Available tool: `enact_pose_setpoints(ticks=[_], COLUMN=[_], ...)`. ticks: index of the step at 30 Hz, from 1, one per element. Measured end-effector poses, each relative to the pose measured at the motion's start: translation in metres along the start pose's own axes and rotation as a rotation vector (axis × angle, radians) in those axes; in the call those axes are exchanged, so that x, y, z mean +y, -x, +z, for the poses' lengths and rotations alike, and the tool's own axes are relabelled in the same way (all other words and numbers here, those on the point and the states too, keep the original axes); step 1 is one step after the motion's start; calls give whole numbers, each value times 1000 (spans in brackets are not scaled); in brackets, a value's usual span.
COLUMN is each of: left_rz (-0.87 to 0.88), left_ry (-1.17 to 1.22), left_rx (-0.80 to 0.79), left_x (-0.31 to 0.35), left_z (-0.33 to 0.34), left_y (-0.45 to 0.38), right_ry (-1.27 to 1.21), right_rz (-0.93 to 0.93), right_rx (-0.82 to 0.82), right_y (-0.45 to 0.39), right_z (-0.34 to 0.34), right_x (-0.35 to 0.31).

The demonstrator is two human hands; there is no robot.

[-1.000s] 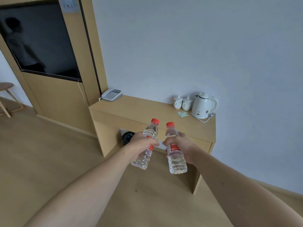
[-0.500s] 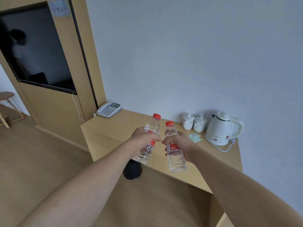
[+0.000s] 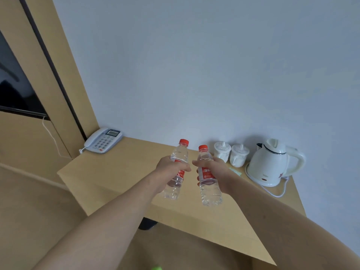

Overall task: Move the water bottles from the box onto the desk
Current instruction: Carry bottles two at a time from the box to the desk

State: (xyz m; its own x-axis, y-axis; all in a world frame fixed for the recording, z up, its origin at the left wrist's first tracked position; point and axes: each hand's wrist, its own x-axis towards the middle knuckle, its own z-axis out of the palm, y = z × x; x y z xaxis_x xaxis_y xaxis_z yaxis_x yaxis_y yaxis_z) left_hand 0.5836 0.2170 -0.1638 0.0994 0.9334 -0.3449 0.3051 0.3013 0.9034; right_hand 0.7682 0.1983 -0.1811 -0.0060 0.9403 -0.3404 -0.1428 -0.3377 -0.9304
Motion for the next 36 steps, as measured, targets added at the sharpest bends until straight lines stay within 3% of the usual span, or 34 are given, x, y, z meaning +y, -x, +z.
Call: enact_pose_setpoints(ticks=[14,22,28,36], left_rz=[20,57,97,103], left_ry=[15,19,-103,-265], left_rx=[-371,-383,-330,-238], left_x=[45,45,39,29], left_z=[-30,-18,9,48], left_y=[-206,-272,-317,-352], right_ry=[-56,115,689,752], right_rz=[-17,-35,-88,-105], right_rx=[324,433,502,527], right_y=[-156,-204,-236,-276], right_z=[7,-12,-41,-75], right_x=[-41,-41,-46,-51])
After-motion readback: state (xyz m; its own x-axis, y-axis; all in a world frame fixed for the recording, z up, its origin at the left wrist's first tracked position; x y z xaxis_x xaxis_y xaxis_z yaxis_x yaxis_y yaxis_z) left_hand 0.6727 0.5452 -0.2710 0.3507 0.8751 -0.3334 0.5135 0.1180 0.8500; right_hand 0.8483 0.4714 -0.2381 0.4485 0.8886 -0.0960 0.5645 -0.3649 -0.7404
